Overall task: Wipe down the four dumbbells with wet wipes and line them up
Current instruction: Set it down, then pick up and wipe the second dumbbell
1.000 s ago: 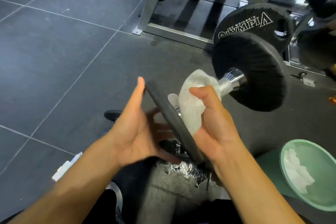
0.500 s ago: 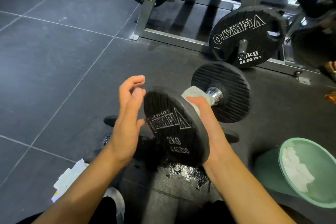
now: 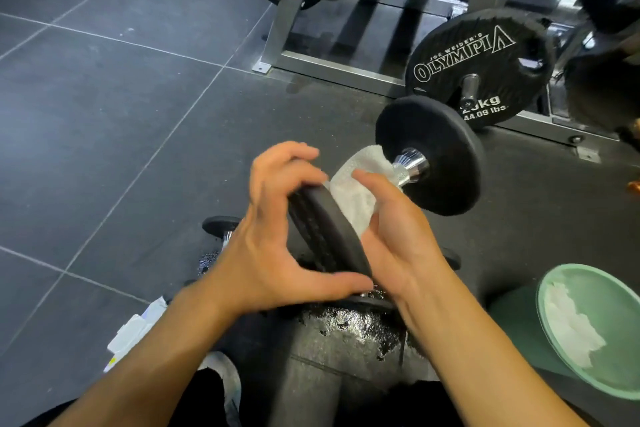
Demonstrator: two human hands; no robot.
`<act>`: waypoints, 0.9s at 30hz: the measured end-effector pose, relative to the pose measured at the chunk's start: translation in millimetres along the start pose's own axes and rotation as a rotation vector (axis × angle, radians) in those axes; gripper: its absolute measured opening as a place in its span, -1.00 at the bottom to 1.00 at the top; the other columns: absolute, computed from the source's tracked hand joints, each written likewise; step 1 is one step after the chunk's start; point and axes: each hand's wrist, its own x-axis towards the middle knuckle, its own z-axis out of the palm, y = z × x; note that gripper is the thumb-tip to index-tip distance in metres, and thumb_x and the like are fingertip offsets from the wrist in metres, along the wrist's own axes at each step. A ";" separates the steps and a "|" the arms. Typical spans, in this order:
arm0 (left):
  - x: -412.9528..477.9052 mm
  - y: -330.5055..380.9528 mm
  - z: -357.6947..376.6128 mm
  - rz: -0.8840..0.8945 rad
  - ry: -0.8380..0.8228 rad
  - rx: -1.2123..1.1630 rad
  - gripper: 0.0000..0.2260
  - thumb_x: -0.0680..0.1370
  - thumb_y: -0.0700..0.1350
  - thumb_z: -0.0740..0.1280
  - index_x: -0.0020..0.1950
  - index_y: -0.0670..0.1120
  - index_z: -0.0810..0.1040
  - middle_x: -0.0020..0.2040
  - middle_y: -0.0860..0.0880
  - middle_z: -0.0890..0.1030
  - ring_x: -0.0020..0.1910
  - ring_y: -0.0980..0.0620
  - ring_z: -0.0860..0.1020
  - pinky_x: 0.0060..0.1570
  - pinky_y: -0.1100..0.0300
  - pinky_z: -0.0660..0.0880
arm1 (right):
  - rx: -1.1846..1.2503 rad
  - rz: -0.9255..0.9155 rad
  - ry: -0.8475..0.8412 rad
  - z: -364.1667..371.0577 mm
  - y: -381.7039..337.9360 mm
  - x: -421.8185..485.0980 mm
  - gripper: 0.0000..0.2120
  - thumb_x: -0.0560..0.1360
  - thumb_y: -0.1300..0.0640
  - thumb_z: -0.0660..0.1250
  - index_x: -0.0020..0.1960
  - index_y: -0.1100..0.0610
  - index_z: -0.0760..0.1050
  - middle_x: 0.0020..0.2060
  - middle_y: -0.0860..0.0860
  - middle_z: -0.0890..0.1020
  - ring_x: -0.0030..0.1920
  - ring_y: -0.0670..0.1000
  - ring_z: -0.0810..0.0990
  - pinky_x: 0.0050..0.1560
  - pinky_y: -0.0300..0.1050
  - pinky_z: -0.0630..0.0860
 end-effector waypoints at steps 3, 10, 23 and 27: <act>0.1 -1.3 4.8 -0.154 0.184 -0.199 -0.51 0.57 0.23 0.38 0.40 0.05 0.36 0.48 -0.08 0.37 0.52 -0.06 0.37 0.43 -0.35 0.40 | -0.087 0.038 0.012 1.6 -5.4 -4.6 -0.65 0.64 0.05 0.27 0.04 0.30 0.70 -0.12 0.25 0.74 -0.12 0.19 0.75 -0.03 0.00 0.66; 11.7 0.6 -1.9 -1.254 -0.177 -1.287 -0.09 0.42 0.62 0.14 0.47 -0.02 0.56 0.39 -0.24 0.61 0.35 -0.38 0.58 0.25 -0.63 0.36 | -0.063 0.114 -0.095 -1.6 4.3 -1.3 -0.56 0.57 0.07 0.36 0.34 0.33 0.57 0.21 0.33 0.66 0.10 0.26 0.66 0.10 0.10 0.60; 12.4 -4.7 8.3 -0.612 0.344 -0.613 -0.55 0.56 0.43 0.24 0.26 0.15 0.45 0.23 0.01 0.56 0.37 -0.05 0.51 0.33 -0.34 0.49 | 0.059 0.060 -0.175 -13.1 -0.4 17.0 -0.26 0.50 0.21 0.42 0.60 0.27 0.20 0.39 0.39 0.51 0.36 0.37 0.56 0.12 0.27 0.63; 17.7 -3.5 5.6 -1.222 -0.111 -1.158 -0.13 0.47 0.60 0.09 0.38 -0.06 0.63 0.29 -0.21 0.68 0.24 -0.32 0.66 0.17 -0.54 0.47 | 0.051 0.074 -0.226 -11.6 -0.1 10.3 -0.33 0.58 0.21 0.33 0.59 0.32 0.15 0.27 0.47 0.55 0.02 0.31 0.70 -0.04 0.17 0.68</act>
